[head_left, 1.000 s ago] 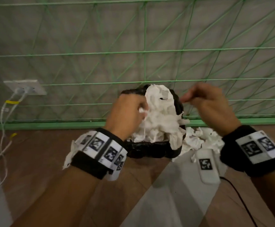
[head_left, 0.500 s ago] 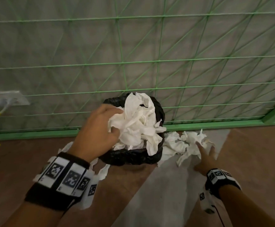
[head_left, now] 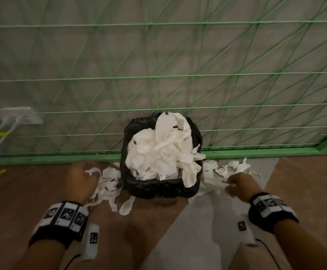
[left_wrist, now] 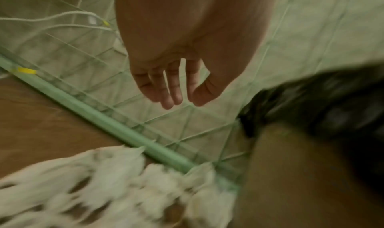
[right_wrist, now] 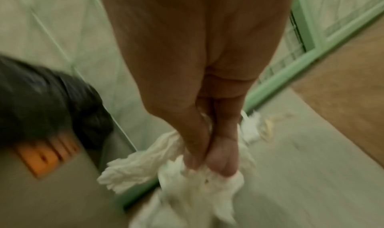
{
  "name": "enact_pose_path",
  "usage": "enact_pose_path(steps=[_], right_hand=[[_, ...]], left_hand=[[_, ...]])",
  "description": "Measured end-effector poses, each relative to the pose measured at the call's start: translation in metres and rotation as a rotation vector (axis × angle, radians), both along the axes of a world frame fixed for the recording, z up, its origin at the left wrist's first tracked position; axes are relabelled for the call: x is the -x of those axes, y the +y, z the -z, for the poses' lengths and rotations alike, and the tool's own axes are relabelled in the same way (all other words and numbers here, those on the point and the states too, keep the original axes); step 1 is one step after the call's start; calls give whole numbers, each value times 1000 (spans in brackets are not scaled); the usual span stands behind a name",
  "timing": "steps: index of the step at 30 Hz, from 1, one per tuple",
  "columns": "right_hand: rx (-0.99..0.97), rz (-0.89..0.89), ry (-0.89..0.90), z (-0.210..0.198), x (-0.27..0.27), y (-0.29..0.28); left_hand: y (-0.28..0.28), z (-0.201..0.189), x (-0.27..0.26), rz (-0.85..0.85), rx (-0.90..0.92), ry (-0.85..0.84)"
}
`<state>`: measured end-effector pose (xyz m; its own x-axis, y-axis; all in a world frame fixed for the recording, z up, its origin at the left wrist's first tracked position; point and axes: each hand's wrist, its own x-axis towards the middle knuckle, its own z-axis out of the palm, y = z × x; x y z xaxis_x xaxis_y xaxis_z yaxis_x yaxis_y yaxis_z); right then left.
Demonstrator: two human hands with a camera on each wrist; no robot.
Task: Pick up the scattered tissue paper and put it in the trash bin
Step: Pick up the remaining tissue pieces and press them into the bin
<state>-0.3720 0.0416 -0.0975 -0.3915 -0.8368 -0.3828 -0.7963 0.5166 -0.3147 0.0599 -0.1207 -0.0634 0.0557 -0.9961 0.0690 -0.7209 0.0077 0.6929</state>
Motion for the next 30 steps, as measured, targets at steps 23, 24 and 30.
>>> enact_pose_path(steps=[23, 24, 30], right_hand=[[212, -610, 115, -186, -159, -80], [119, -668, 75, -173, -166, -79], [18, -731, 19, -150, -186, -74]], left_hand=[[15, 114, -20, 192, -132, -179], [9, 103, -24, 149, -60, -146], [-12, -10, -26, 0, 131, 271]])
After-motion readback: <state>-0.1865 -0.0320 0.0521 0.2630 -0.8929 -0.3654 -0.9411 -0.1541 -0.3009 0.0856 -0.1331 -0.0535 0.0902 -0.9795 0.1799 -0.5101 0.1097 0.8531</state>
